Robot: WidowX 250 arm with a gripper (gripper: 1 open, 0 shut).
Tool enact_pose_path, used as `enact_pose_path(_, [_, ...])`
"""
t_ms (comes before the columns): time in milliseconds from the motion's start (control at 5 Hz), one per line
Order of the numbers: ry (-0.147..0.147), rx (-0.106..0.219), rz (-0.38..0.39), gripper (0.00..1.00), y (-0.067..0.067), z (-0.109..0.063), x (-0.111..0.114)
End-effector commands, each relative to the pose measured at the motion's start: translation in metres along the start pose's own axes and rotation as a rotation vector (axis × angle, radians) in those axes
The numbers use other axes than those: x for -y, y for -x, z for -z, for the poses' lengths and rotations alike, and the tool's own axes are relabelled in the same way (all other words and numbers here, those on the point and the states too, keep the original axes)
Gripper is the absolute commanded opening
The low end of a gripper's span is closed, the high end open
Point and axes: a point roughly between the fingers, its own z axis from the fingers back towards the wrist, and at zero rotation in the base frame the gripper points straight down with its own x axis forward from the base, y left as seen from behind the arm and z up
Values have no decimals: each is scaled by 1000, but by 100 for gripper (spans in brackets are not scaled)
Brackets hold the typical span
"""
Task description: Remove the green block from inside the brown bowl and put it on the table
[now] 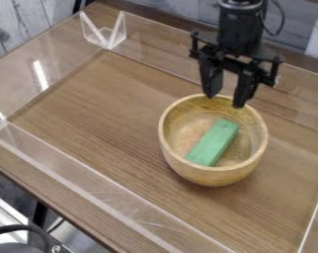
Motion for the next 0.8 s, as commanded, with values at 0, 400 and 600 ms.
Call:
enact_pose_path(0, [-4,27,16,100,-1,0,0])
enact_pose_path(400, [-15,1,55,100,7,26,0])
enact_pose_path(600, [-21,-8,62,100,8,40,-1])
